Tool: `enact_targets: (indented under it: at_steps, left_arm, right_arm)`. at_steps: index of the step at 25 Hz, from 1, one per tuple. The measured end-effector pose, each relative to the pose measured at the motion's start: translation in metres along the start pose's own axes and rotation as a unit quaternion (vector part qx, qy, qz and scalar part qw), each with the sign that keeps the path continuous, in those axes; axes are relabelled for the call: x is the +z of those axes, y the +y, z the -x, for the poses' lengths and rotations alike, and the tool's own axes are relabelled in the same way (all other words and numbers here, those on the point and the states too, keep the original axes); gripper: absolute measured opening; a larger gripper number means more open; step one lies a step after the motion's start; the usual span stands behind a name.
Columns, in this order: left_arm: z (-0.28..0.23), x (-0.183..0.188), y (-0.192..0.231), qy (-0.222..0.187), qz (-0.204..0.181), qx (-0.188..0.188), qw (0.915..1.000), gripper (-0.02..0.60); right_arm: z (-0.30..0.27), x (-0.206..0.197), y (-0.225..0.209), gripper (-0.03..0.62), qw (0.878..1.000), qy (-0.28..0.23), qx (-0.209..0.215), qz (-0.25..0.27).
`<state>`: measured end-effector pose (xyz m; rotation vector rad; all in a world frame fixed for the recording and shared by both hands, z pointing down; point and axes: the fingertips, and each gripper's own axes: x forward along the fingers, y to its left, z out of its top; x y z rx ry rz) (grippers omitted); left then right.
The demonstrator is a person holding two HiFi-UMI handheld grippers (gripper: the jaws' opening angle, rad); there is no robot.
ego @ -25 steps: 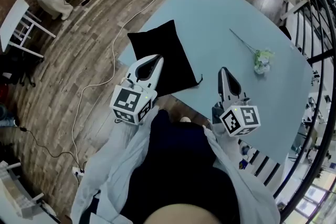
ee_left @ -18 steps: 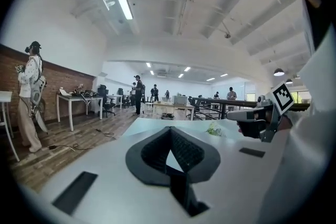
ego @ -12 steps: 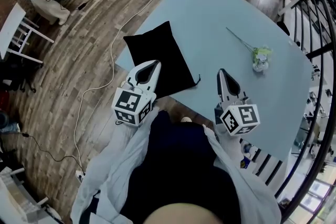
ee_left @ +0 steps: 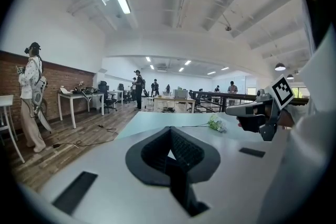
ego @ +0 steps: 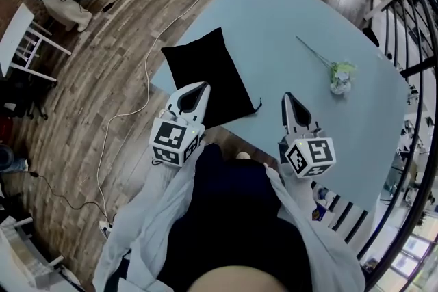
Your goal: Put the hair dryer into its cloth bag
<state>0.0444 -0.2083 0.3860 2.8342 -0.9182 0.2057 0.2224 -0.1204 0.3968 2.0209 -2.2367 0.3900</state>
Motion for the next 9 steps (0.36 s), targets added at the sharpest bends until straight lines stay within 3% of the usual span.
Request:
enact_targets:
  at_steps: [9]
  left_arm:
    - [0.0018, -0.0063, 0.0047, 0.003, -0.006, 0.000, 1.0000, 0.015]
  right_arm:
    - [-0.0045, -0.0040, 0.0076, 0.008, 1.000, 0.009, 0.002, 0.014]
